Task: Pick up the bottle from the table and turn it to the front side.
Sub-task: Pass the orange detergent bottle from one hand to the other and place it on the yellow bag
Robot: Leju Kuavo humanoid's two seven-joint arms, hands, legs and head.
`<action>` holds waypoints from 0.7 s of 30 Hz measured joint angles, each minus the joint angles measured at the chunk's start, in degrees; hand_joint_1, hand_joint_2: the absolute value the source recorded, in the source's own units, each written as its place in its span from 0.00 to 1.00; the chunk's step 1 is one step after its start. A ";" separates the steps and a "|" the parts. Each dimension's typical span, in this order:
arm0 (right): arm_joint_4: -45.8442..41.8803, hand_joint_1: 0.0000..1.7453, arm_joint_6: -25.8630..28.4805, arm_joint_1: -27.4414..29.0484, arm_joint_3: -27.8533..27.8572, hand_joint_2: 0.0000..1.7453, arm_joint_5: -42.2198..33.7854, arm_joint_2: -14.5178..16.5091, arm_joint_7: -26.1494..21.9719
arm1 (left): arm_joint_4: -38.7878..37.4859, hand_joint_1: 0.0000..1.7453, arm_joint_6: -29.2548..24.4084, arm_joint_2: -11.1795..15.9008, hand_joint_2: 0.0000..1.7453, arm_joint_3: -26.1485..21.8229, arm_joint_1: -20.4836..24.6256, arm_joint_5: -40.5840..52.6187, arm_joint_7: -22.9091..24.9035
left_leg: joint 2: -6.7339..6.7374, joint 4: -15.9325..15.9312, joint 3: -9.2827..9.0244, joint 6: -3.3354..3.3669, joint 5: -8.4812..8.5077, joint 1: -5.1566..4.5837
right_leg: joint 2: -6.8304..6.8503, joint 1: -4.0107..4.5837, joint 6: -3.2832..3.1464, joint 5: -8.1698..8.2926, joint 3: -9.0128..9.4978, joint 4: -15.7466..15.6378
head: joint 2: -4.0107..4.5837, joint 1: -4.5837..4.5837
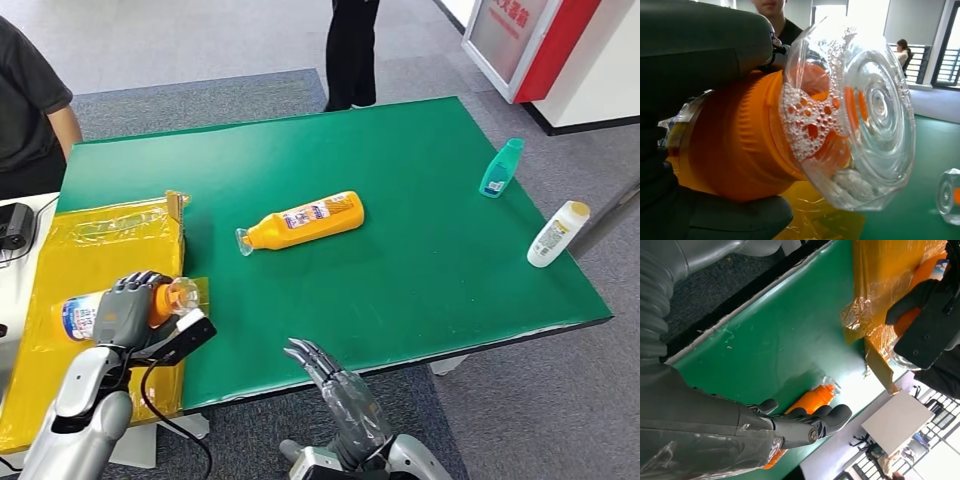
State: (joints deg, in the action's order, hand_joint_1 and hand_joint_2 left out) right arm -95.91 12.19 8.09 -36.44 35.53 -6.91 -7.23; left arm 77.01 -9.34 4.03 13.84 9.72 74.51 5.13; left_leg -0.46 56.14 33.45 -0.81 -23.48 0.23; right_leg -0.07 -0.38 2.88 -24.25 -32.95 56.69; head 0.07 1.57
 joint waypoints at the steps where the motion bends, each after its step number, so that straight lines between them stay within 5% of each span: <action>1: 0.17 0.00 -0.06 -0.03 0.00 1.00 0.05 0.00 0.00 | -0.01 0.98 -0.02 -0.14 1.00 0.28 0.12 -0.10 -0.09 | 0.00 0.00 0.00 0.00 0.00 0.00 | 0.00 0.00 0.00 0.00 0.00 0.00 | 0.00 0.00; 3: 0.48 0.00 -0.23 -0.09 0.00 1.00 0.14 0.02 0.00 | 0.00 0.92 0.04 -0.48 1.00 1.00 0.39 -0.24 -0.39 | 0.00 0.00 0.00 0.00 0.01 0.00 | 0.00 0.00 0.00 0.01 0.01 0.00 | 0.00 0.00; 4: 0.63 0.00 -0.32 -0.13 0.00 1.00 0.16 0.03 0.00 | 0.01 0.81 0.10 -0.64 1.00 1.42 0.53 -0.35 -0.56 | 0.00 0.00 0.00 0.00 0.01 0.00 | 0.00 -0.01 0.01 0.01 0.02 0.00 | 0.00 0.01; 7: 1.04 0.00 -0.63 -0.20 -0.01 1.00 0.18 0.13 0.01 | 0.01 0.16 1.69 -1.05 1.00 2.66 0.93 -0.93 -0.52 | 0.00 0.00 0.00 0.01 0.01 -0.02 | 0.00 -0.03 0.02 0.02 0.03 0.00 | 0.00 0.01; 8: 1.16 0.00 -0.73 -0.23 -0.01 1.00 0.18 0.16 0.02 | 0.01 0.03 3.04 -1.13 1.00 3.06 1.14 -1.09 -0.05 | 0.00 0.00 0.00 0.01 0.01 -0.03 | 0.00 -0.03 0.02 0.02 0.03 0.00 | 0.00 0.01; 12: 1.68 0.00 -1.12 -0.40 0.00 1.00 0.17 0.36 0.25 | -0.16 0.00 7.99 -1.22 1.00 4.72 1.75 -1.19 3.58 | 0.01 0.00 0.00 0.01 0.01 -0.03 | -0.03 -0.04 0.02 0.02 0.01 0.00 | 0.00 0.01; 21: 2.39 0.00 -1.19 -0.22 0.00 1.00 0.05 0.42 0.88 | -0.76 0.00 8.69 -1.30 1.00 5.11 1.48 -1.53 7.07 | 0.01 0.00 0.03 0.00 0.01 -0.02 | -0.03 -0.02 0.01 0.01 0.00 0.00 | 0.00 0.01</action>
State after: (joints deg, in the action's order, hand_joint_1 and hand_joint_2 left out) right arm -93.51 10.99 7.87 -36.44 35.58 -6.49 -6.35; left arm 76.25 -0.65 2.73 18.95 11.21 72.98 12.21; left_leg -0.45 56.14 33.48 -0.81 -23.48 0.21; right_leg -0.10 -0.40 2.89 -24.24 -32.95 56.69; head 0.07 1.58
